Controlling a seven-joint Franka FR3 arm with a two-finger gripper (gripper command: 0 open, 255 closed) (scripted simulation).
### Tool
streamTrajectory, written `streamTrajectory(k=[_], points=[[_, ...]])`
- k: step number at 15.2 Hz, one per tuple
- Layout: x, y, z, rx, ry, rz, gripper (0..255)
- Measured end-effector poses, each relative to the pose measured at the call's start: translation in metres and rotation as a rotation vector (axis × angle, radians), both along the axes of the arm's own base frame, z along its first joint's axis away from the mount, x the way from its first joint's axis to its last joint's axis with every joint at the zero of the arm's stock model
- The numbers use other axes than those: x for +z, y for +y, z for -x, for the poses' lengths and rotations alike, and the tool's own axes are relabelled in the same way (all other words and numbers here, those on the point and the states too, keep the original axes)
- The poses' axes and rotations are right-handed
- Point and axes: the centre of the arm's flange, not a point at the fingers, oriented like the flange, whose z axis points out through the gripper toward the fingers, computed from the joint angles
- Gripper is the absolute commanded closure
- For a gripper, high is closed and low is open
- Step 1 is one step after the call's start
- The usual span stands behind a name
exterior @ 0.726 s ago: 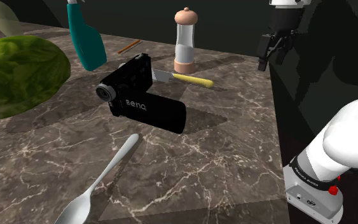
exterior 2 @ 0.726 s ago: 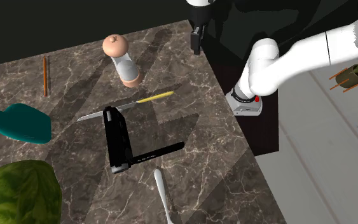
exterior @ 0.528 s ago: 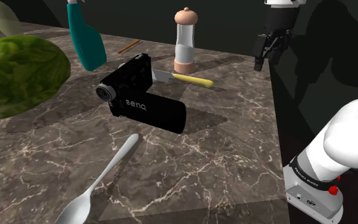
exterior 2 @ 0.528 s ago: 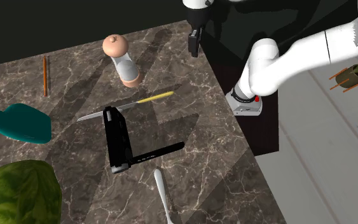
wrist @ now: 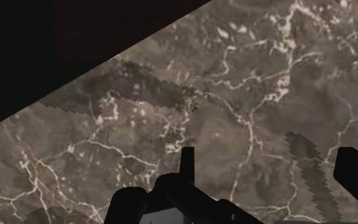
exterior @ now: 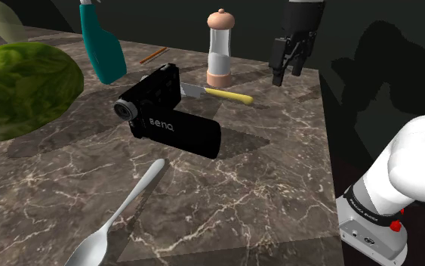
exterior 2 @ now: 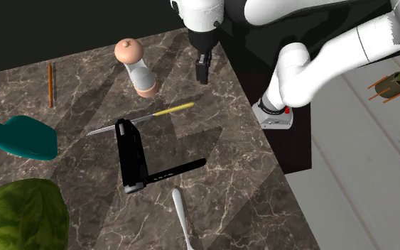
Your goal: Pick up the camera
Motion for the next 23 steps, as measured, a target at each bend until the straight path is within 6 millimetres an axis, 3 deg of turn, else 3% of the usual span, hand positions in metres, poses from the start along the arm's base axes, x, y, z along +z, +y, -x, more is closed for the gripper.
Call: streamTrajectory(k=[4,12,23], points=[[0.006,0.051,-0.011,0.079,-0.022,-0.007,0],[0.023,0.152,-0.013,0.236,-0.064,-0.019,0],[0.049,0.289,0.011,0.446,-0.12,-0.036,0]])
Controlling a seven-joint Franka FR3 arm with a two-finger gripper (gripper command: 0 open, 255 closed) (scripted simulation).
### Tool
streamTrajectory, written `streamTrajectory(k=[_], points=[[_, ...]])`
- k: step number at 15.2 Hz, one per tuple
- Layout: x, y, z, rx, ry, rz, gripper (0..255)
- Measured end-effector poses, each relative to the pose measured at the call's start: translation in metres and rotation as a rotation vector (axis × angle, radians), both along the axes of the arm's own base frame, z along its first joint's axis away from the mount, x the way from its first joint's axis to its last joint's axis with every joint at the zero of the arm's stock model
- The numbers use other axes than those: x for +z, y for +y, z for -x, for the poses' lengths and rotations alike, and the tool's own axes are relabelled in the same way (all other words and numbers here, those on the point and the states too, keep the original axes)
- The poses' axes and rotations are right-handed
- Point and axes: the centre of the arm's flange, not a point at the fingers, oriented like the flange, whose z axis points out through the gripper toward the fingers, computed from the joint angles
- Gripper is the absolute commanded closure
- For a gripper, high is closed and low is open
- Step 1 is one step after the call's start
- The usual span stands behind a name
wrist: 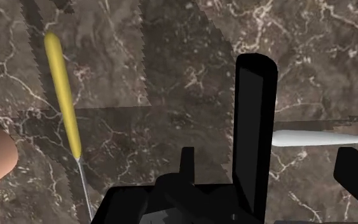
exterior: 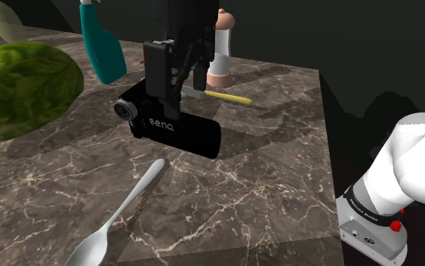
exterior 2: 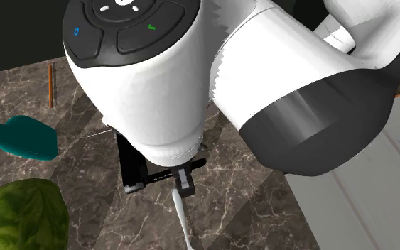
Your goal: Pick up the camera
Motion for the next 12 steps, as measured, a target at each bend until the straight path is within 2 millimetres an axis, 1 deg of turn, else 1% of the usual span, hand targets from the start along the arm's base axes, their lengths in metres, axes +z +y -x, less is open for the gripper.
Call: streamTrajectory(k=[1,4,8,9,12], points=[[-0.002,0.005,0.001,0.007,-0.002,-0.001,0],[-0.015,0.01,0.005,0.013,-0.003,-0.002,0],[-0.036,0.01,0.004,0.014,-0.003,-0.002,0],[-0.038,0.01,0.004,0.014,-0.003,-0.002,255],[-0.039,0.009,0.004,0.014,-0.003,-0.002,255]])
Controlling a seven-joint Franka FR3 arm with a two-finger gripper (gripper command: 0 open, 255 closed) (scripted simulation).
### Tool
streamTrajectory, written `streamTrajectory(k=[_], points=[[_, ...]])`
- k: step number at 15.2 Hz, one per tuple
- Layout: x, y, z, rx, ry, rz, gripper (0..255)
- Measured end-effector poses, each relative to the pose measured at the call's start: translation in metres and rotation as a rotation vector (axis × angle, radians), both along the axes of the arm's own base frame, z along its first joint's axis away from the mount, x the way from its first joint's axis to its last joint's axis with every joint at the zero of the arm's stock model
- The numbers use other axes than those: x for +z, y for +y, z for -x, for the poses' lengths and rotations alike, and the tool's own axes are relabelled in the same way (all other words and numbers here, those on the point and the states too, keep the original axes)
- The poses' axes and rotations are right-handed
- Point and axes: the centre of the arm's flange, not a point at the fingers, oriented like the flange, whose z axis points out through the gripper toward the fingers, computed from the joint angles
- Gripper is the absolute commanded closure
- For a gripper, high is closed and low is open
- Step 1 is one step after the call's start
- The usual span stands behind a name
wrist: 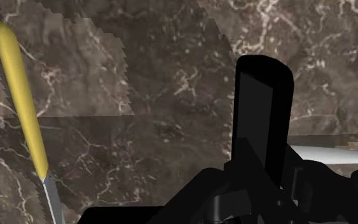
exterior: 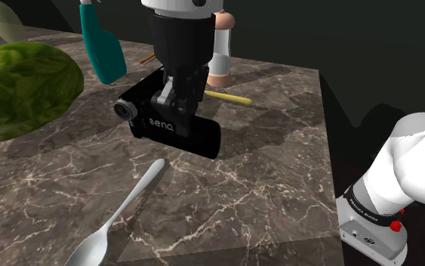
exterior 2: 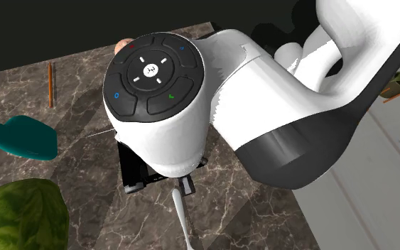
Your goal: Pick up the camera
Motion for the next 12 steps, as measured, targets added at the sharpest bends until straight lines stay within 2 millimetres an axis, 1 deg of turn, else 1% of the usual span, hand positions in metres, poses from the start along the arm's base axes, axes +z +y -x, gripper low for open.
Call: streamTrajectory(k=[7,9,12], points=[[0.001,0.0,0.0,0.001,-0.001,0.0,255],[0.006,0.0,0.0,0.0,0.0,0.0,255],[0.022,0.001,0.0,0.0,0.001,0.0,255]])
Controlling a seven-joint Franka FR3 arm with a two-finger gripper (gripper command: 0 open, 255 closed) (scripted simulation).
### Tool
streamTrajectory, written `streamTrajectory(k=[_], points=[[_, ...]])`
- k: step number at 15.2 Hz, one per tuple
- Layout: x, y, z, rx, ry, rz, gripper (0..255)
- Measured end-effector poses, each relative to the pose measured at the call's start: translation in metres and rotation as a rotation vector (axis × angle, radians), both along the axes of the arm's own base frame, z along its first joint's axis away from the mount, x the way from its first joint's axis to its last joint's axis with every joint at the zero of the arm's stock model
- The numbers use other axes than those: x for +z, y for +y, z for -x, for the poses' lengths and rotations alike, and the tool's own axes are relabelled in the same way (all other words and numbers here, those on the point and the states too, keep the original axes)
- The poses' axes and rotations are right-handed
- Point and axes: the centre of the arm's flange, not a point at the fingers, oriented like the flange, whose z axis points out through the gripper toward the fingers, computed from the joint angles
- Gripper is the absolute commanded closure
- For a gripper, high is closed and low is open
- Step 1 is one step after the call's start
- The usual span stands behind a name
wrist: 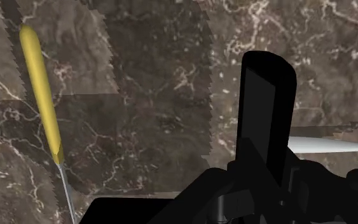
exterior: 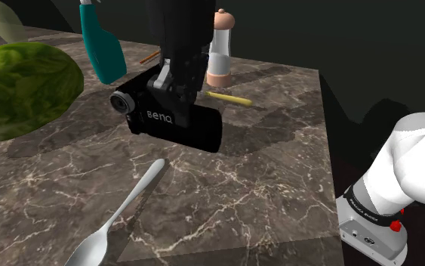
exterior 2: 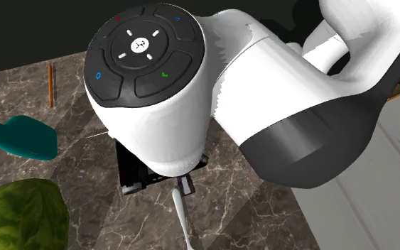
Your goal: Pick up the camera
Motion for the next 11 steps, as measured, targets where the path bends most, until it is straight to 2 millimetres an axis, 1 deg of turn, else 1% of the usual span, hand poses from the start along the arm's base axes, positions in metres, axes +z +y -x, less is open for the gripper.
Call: streamTrajectory(k=[11], points=[[0.054,-0.001,0.0,0.0,0.0,0.0,255]])
